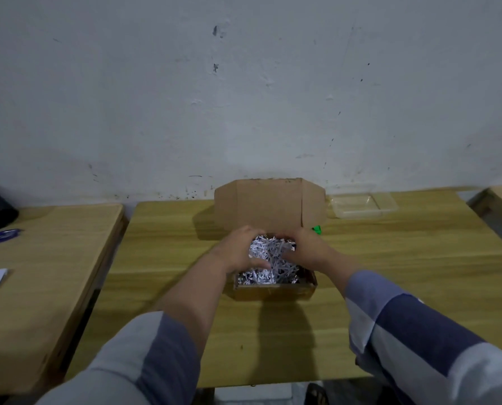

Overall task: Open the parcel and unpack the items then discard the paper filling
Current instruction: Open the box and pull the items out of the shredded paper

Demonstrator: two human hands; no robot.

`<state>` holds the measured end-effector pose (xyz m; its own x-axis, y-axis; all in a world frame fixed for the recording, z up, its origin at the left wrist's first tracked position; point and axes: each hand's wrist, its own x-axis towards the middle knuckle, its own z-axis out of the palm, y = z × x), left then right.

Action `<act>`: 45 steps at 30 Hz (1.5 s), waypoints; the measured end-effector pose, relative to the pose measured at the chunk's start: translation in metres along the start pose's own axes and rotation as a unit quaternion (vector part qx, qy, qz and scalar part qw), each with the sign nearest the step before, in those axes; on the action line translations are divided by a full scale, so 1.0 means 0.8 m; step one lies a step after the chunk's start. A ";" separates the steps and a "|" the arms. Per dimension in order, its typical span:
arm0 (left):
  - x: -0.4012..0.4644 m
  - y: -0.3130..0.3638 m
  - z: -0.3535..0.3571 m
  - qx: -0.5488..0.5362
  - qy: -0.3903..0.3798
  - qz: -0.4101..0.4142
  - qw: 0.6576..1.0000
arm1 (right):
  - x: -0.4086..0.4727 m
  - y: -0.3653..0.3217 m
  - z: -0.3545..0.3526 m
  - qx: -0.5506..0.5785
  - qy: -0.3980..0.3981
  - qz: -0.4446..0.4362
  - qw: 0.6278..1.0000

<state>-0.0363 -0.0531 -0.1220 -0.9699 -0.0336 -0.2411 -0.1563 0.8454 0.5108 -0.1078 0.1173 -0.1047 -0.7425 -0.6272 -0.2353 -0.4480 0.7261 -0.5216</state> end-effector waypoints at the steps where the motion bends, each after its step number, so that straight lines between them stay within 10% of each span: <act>1: 0.004 -0.001 0.005 0.021 -0.021 0.001 1.000 | 0.002 0.001 0.004 -0.015 -0.012 0.000 1.000; 8: 0.029 0.009 0.028 0.203 -0.107 0.009 0.973 | 0.024 0.006 0.031 -0.074 -0.122 0.044 0.989; 17: 0.043 0.008 0.042 0.180 -0.115 -0.026 0.977 | 0.042 0.011 0.025 -0.212 -0.170 -0.030 0.962; 45: 0.041 0.095 -0.053 0.101 0.016 0.040 0.994 | -0.011 -0.023 -0.083 -0.196 0.028 -0.028 0.980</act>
<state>-0.0879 -0.0127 -0.0558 -0.9835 0.0241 -0.1792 -0.0409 0.9357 0.3504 -0.1261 0.1287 -0.0385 -0.7325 -0.6604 -0.1652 -0.6375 0.7506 -0.1740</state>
